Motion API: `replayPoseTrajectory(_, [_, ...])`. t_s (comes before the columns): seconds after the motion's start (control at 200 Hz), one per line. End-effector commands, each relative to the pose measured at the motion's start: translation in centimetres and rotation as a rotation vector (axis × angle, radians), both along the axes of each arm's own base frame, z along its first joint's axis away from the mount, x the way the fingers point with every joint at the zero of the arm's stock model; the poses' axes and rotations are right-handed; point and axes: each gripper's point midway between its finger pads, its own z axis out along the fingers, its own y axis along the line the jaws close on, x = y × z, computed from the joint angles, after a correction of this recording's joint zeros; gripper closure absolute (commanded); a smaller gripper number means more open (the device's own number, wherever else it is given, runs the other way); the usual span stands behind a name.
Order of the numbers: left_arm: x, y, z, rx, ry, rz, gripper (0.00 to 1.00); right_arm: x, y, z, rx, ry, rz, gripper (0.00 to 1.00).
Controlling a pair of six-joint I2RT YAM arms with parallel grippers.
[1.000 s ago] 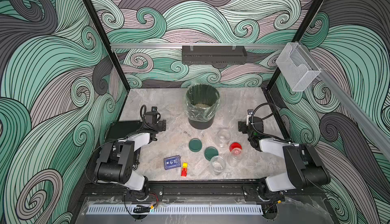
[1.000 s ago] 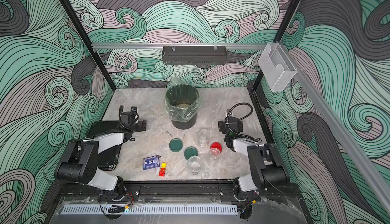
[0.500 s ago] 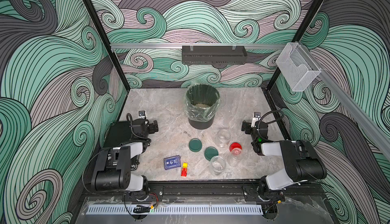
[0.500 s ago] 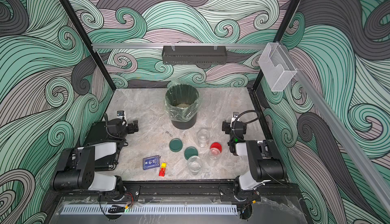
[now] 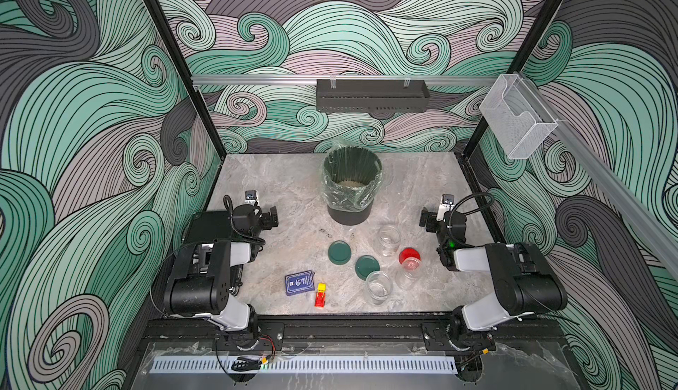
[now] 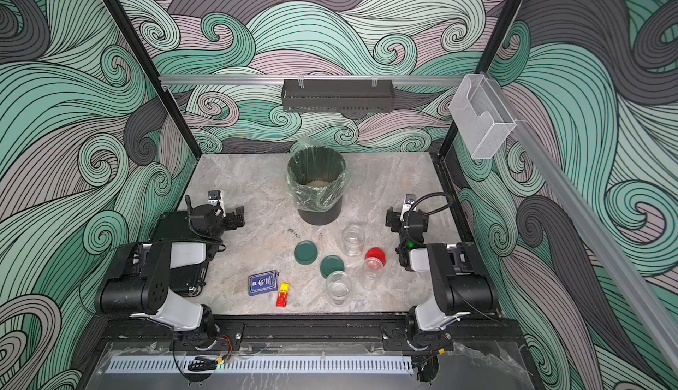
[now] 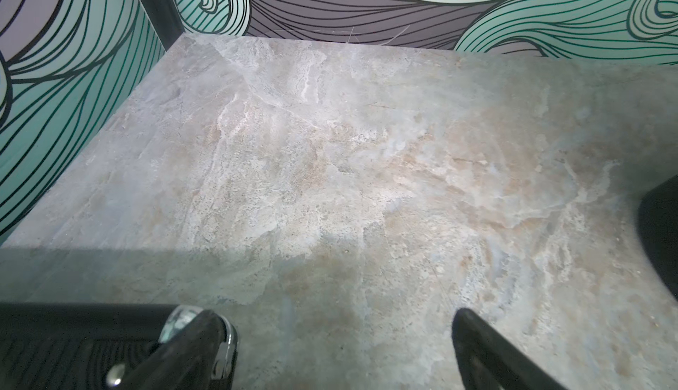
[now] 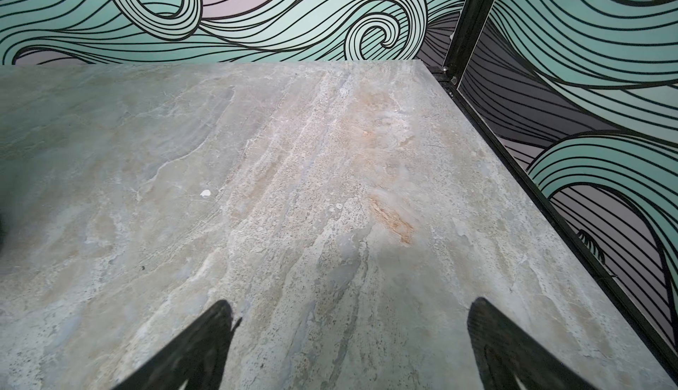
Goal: Empty expired oatmeal from jars
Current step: Reset both arms
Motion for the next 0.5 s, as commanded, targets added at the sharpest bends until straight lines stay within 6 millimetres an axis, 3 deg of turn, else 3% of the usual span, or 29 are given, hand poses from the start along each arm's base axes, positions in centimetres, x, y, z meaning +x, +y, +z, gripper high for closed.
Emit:
replayPoseTrajectory(0.0, [0.42, -0.13, 0.46, 0.001, -0.003, -0.006, 0.01, 0.68, -0.03, 1.07, 0.019, -0.044, -0.001, 0.01])
replayPoseTrajectory(0.495, [0.76, 0.16, 0.24, -0.008, 0.019, 0.010, 0.01, 0.54, -0.03, 1.20, 0.018, -0.052, -0.001, 0.01])
